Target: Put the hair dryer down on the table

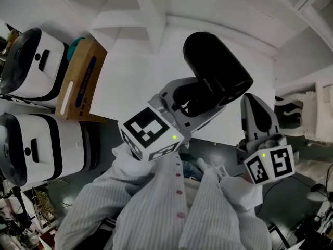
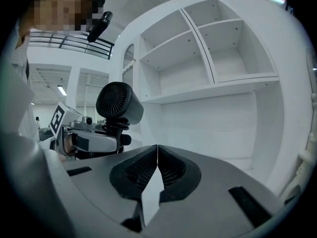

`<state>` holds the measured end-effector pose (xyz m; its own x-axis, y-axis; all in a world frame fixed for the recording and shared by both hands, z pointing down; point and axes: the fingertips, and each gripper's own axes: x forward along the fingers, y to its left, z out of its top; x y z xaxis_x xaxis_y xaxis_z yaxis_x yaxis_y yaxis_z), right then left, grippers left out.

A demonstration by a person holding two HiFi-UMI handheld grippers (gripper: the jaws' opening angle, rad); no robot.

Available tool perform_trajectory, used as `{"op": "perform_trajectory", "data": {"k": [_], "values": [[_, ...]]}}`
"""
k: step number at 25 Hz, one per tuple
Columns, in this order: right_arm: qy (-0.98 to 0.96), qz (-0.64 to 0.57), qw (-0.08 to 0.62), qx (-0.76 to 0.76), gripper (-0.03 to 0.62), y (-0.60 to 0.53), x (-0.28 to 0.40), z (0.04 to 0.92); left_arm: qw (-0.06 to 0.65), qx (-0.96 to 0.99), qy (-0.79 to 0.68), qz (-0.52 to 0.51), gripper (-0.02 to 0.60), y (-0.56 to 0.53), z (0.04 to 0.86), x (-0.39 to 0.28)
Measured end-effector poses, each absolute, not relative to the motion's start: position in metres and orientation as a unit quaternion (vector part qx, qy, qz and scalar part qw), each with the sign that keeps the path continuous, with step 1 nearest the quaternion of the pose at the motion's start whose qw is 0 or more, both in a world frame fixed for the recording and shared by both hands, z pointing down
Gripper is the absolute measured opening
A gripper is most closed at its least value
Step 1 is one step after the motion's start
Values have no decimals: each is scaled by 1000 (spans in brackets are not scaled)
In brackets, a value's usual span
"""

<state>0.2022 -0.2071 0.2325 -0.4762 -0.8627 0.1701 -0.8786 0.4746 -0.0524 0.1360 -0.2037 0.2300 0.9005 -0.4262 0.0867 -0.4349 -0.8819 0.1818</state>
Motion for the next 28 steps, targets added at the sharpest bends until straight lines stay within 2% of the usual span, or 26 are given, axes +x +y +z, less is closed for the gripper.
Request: {"op": "perform_trajectory", "data": {"k": [13, 28], "values": [[-859, 88, 84, 498, 12, -205, 195, 259, 82, 967, -214, 109, 222, -218, 278, 140], [-851, 132, 109, 497, 12, -205, 190, 296, 150, 921, -259, 248, 222, -253, 409, 116]]}}
